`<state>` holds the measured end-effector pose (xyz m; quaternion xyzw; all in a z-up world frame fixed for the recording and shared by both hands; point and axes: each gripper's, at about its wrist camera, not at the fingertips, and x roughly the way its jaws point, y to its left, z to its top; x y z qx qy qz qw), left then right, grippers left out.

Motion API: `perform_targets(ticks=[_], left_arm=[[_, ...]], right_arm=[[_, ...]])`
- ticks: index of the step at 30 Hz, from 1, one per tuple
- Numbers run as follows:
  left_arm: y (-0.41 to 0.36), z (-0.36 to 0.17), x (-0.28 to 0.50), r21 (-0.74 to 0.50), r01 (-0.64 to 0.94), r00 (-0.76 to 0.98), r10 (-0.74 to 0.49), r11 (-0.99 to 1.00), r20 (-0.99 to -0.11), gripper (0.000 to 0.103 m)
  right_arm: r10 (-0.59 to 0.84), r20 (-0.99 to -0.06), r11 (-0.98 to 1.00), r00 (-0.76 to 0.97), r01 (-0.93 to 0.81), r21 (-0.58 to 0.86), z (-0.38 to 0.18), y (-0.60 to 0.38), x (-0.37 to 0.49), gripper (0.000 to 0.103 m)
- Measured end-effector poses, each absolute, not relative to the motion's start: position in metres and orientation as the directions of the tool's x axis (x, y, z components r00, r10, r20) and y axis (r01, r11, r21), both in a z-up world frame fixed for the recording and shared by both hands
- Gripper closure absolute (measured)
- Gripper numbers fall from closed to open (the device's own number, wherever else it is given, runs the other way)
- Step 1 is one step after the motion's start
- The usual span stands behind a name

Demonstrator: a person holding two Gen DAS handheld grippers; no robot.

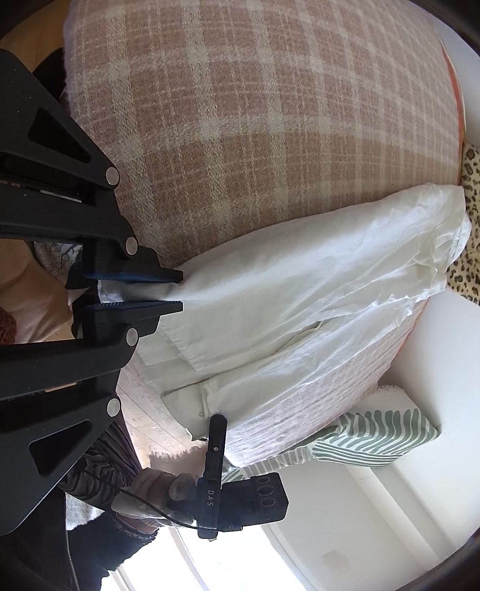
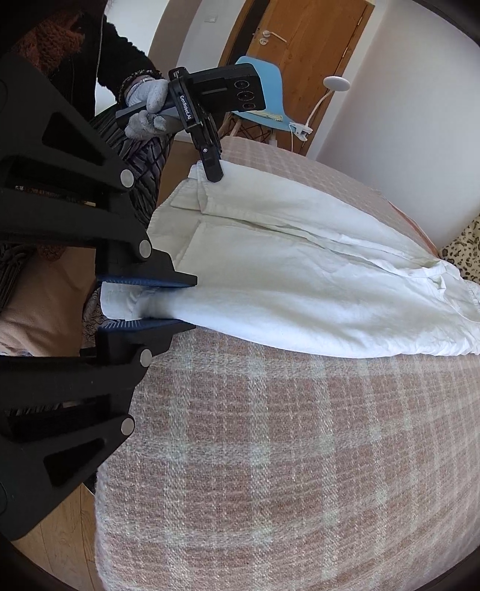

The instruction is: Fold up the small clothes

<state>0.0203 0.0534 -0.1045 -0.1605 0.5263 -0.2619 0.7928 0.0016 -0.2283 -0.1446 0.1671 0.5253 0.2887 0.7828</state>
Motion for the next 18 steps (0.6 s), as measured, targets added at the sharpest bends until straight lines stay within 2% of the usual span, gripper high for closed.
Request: perform_targets(ticks=[1,3,5,8,18], left_arm=[[0.054,-0.107,0.022,-0.547,0.232,0.295,-0.594,0.804,-0.748,0.096],[0.053,-0.106,0.024,-0.565,0.226,0.293,-0.609,0.793,-0.737,0.096],[0.051,-0.099,0.022,-0.560,0.252,0.304,-0.613,0.790,-0.729,0.096],[0.055,-0.089,0.024,-0.603,0.249,0.309,-0.652,0.758,-0.692,0.097],[0.053,-0.053,0.052,-0.693,0.253,0.343,-0.732,0.675,-0.589,0.097]], right_arm=[[0.646,-0.716,0.763,0.266,-0.265,0.590,-0.148,-0.230,0.002,0.076],[0.656,-0.706,0.755,0.267,-0.260,0.602,-0.149,-0.229,0.001,0.074],[0.680,-0.682,0.733,0.269,-0.262,0.627,-0.143,-0.230,-0.002,0.084],[0.726,-0.632,0.687,0.273,-0.234,0.688,-0.140,-0.237,0.001,0.089],[0.803,-0.489,0.565,0.341,-0.173,0.807,-0.112,-0.243,0.026,0.091]])
